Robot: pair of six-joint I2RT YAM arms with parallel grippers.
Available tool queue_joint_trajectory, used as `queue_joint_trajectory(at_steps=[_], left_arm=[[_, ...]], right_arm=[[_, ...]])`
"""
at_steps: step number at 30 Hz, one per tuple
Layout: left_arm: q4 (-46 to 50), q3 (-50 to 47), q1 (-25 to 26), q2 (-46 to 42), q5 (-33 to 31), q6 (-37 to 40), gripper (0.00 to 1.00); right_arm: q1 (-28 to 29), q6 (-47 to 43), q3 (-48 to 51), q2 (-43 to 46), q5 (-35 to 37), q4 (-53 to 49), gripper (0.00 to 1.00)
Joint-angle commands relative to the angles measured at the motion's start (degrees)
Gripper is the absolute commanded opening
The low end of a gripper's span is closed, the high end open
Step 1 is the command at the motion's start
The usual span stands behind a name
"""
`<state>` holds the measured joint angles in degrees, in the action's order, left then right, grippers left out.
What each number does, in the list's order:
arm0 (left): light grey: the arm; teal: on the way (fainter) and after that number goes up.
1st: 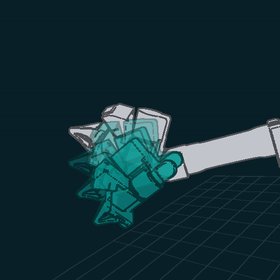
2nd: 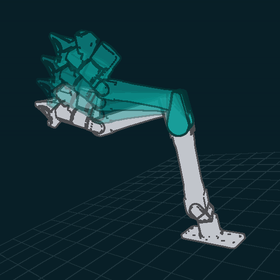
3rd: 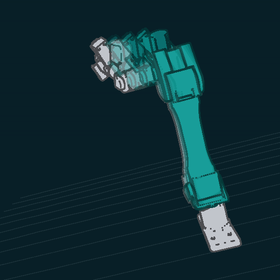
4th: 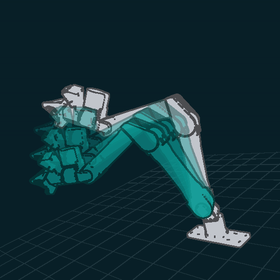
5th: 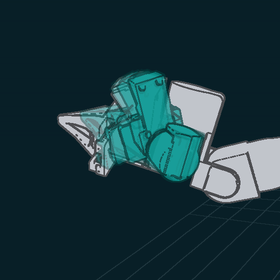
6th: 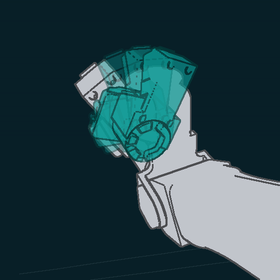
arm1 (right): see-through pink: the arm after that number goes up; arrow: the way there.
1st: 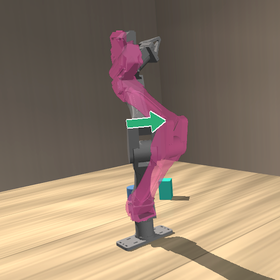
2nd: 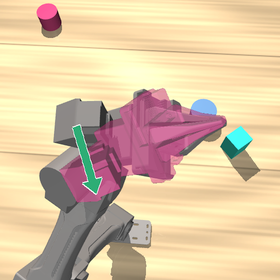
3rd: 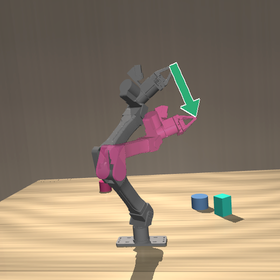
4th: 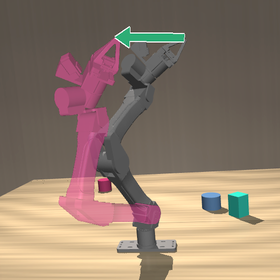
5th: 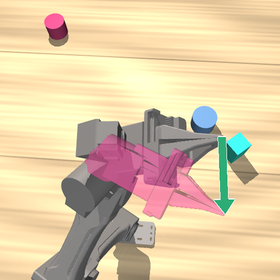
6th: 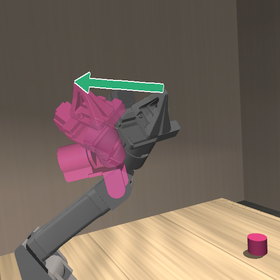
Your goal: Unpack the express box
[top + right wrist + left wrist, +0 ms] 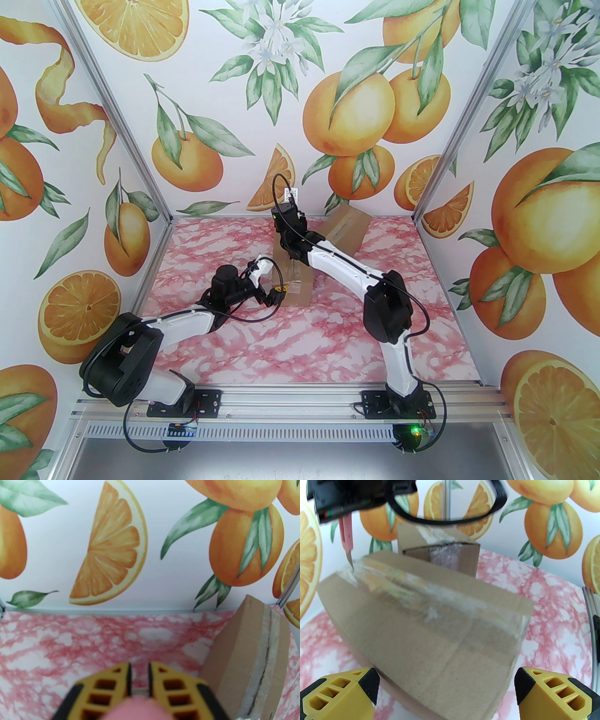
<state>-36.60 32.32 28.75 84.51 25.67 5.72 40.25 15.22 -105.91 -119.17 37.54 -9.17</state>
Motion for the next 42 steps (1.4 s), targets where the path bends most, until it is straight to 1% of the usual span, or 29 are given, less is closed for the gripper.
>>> queue_joint_trajectory(at_steps=[1, 5, 13, 20, 29, 34, 42], left_arm=[[-1.3, -1.5, 0.3, 0.0, -1.0, -1.4, 1.00], [-0.4, -2.0, 0.4, -0.3, -0.4, -1.2, 1.00], [0.9, -2.1, 0.3, -0.8, 0.7, -0.4, 1.00], [2.2, -1.8, 0.3, -1.0, 1.0, 0.3, 1.00], [1.9, -1.6, 0.2, -0.6, 0.8, -0.5, 1.00], [2.0, -1.8, 0.3, -0.8, 0.4, -0.7, 1.00], [2.5, -1.6, 0.3, -0.8, -0.1, -0.7, 1.00]], right_arm=[[0.4, -0.6, 2.2, 2.8, 0.6, 0.4, 0.00], [0.1, -1.6, 2.7, 3.8, -0.5, 3.5, 0.00], [0.2, -2.2, 1.7, 4.8, -2.6, 4.3, 0.00], [1.3, -4.8, 0.0, 4.7, -0.5, 3.8, 0.00], [-0.5, -1.8, 1.9, 5.1, -1.8, 3.9, 0.00], [-2.2, 1.5, 3.7, 5.8, -4.3, 4.6, 0.00], [-3.0, 2.6, 4.8, 5.0, -5.6, 5.2, 0.00]])
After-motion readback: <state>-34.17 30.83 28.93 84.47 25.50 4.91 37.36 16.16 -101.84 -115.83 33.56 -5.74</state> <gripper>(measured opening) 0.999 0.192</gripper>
